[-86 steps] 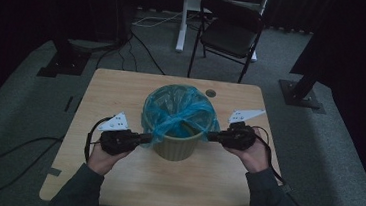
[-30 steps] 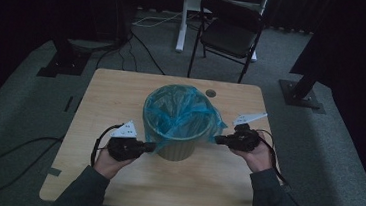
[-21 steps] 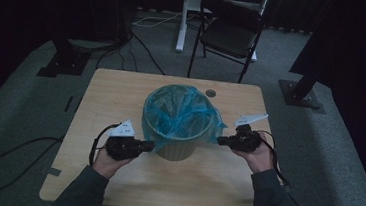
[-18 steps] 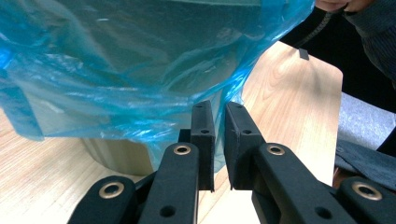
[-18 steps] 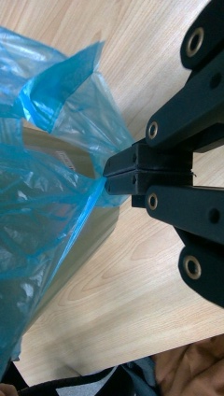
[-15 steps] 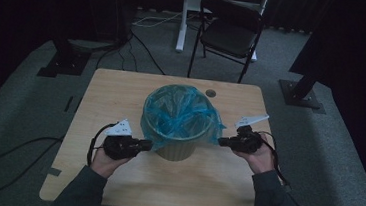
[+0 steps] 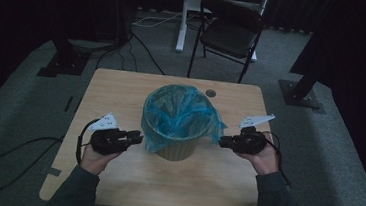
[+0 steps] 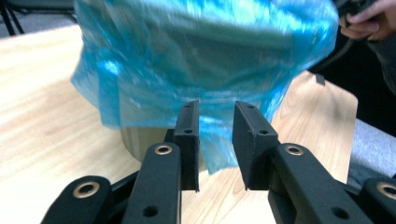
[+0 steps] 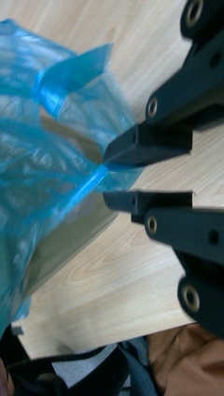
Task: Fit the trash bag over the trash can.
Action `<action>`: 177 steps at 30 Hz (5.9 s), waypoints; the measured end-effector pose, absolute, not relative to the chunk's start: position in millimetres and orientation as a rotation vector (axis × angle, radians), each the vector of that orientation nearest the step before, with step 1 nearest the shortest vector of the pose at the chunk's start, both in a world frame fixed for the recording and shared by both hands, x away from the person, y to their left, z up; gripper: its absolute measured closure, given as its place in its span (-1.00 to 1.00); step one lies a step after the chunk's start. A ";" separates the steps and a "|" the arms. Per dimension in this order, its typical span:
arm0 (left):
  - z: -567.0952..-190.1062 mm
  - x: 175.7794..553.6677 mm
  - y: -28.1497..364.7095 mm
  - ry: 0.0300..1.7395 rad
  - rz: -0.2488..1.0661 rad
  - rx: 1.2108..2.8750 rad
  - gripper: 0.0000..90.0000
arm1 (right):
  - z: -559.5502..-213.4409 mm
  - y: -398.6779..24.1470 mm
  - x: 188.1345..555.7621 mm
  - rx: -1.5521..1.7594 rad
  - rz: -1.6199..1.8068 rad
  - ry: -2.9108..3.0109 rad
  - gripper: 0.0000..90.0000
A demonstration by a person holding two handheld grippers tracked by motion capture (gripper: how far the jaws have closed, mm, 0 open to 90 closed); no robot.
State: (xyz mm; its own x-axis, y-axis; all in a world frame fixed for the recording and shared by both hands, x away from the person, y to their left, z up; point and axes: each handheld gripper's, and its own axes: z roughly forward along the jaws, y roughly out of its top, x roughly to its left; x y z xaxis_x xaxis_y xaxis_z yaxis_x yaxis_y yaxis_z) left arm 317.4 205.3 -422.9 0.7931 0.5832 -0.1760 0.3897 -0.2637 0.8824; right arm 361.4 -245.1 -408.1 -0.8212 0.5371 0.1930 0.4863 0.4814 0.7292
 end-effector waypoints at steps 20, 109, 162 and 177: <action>-382.5 335.1 190.7 0.738 0.299 1.801 0.33 | -387.9 -226.9 380.4 0.894 1.379 2.564 0.36; -401.9 383.5 195.0 0.925 0.306 1.817 0.53 | -375.9 -233.7 401.5 1.043 1.374 2.516 0.96; -326.9 397.5 126.6 0.630 0.344 1.929 0.33 | -397.9 -257.3 377.1 1.035 1.386 2.465 0.40; -329.1 407.0 104.4 0.581 0.290 2.012 0.33 | -399.9 -257.1 376.8 1.026 1.386 2.472 0.39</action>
